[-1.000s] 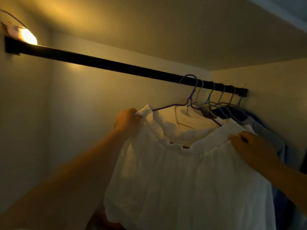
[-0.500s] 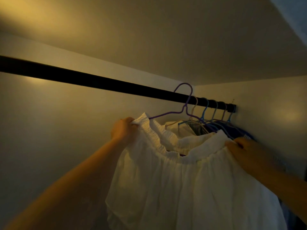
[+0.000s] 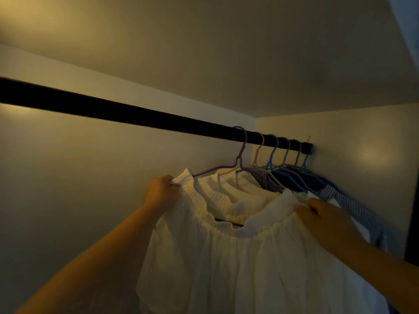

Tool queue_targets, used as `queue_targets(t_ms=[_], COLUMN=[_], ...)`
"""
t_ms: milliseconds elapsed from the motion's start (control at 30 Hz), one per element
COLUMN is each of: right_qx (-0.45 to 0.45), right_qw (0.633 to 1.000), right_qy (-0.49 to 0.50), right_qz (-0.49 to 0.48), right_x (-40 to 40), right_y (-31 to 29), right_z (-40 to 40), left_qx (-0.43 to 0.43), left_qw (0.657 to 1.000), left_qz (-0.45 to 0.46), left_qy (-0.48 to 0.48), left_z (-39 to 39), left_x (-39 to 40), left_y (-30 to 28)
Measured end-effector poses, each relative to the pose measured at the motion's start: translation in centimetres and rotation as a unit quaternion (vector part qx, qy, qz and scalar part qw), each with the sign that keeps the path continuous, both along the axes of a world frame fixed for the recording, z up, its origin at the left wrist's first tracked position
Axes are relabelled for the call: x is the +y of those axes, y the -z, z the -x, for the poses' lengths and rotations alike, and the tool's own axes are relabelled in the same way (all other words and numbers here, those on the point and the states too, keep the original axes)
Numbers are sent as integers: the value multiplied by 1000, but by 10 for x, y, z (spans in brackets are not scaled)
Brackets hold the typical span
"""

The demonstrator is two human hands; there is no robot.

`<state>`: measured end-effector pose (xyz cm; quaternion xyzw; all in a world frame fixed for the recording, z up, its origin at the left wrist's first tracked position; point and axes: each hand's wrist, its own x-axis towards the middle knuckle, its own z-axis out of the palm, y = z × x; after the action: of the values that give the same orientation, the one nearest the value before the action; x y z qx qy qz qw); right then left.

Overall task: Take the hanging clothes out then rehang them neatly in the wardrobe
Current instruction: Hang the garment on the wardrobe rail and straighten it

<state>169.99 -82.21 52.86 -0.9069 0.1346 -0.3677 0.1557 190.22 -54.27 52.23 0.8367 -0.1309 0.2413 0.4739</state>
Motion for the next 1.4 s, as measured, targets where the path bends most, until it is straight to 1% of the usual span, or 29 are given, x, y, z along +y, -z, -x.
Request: queue_targets(t_ms=[133, 267, 467, 667, 767, 933, 1067, 1167, 1233, 1333, 1400], right_qx=[-13, -20, -21, -13, -11, -25, -3, 32, 38, 19, 11], right_qw=[1000, 1000, 1000, 1000, 1000, 999, 1000, 999, 996, 988, 977], right_qy=[-11, -14, -15, -13, -10, -25, -13, 27, 43, 55, 69], right_qz=[-11, -7, -6, -4, -5, -5, -9, 30, 65, 142, 200], right_x=[5, 9, 7, 7, 7, 8, 13, 13, 13, 13, 9], right_y=[7, 9, 11, 12, 14, 17, 26, 37, 44, 56, 68], right_z=[0, 2, 2, 3, 4, 15, 26, 36, 41, 49, 53], left_qx=[-2, 4, 18, 6, -2, 4, 10, 1, 13, 54, 89], left_qw=[1000, 1000, 998, 995, 994, 995, 996, 995, 994, 990, 989], left_qz=[-20, -18, -58, -90, -101, -91, -91, -97, -104, -122, -119], left_qy=[-3, 4, 18, 42, 39, 31, 2, -14, -25, -38, -29], left_z=[-2, -4, -4, 0, 5, 12, 14, 18, 26, 41, 59], left_x=[0, 0, -4, -8, -8, -5, -1, 2, 4, 7, 9], left_y=[2, 0, -3, -4, -3, 2, 10, 19, 29, 46, 61])
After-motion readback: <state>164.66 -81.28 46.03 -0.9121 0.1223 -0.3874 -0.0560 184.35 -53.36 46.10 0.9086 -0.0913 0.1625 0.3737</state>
